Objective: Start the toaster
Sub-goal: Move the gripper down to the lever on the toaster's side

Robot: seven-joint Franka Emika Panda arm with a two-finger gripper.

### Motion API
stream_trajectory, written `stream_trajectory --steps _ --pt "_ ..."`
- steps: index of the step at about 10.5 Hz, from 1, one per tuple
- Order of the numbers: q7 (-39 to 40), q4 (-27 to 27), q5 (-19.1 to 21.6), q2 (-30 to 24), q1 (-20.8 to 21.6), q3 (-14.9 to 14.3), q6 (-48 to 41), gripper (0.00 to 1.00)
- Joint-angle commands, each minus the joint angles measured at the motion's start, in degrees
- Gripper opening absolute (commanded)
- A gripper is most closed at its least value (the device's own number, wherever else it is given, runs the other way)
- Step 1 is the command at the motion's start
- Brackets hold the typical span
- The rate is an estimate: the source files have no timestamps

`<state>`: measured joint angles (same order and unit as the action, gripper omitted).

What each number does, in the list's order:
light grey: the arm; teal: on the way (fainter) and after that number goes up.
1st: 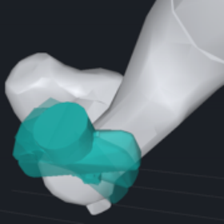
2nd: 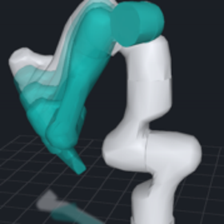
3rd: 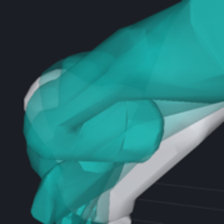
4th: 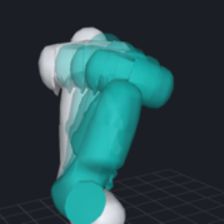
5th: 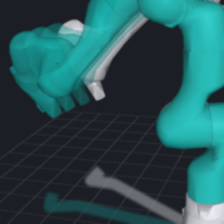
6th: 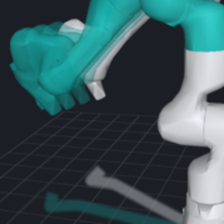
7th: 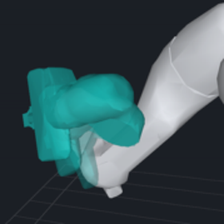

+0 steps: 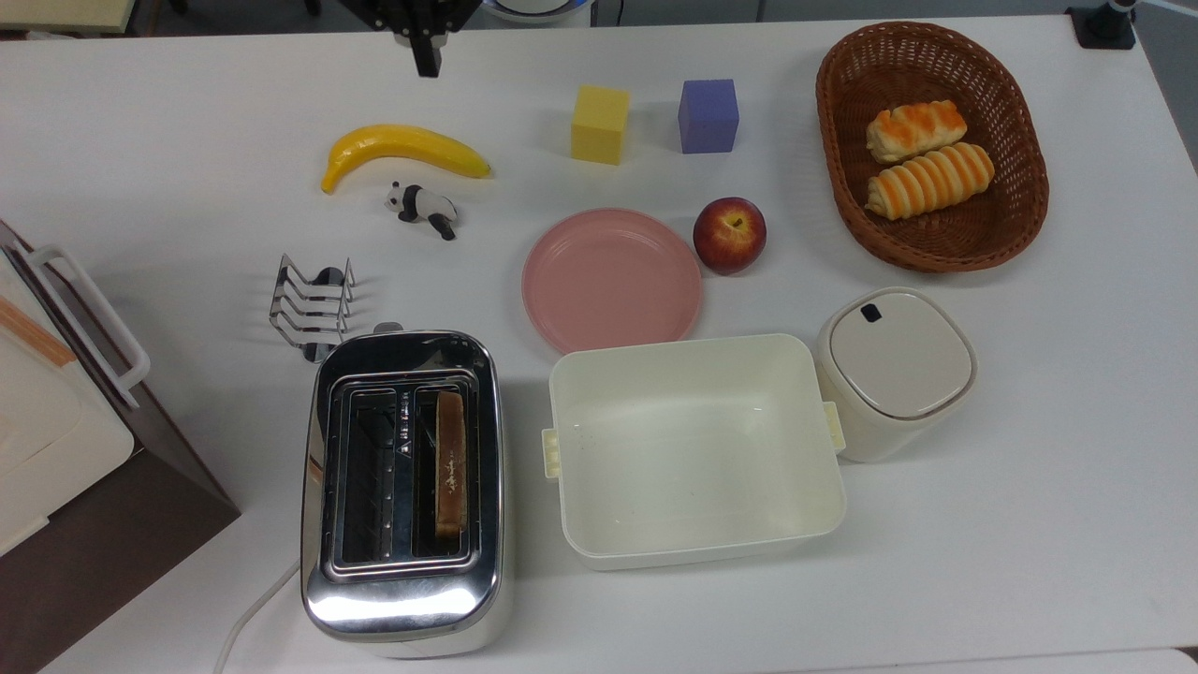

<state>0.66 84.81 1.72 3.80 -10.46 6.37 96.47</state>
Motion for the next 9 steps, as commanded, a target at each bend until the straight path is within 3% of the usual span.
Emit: stream_trajectory --steps 1,4,9 --pt "1.09 1.94 -0.58 1.72 0.18 -1.71 5.81 0.0" --pt "0.74 1.58 -1.28 6.38 -1.74 -1.89 12.93 0.0" --pt "0.74 1.58 -7.69 15.52 -1.58 -2.16 22.08 0.0"
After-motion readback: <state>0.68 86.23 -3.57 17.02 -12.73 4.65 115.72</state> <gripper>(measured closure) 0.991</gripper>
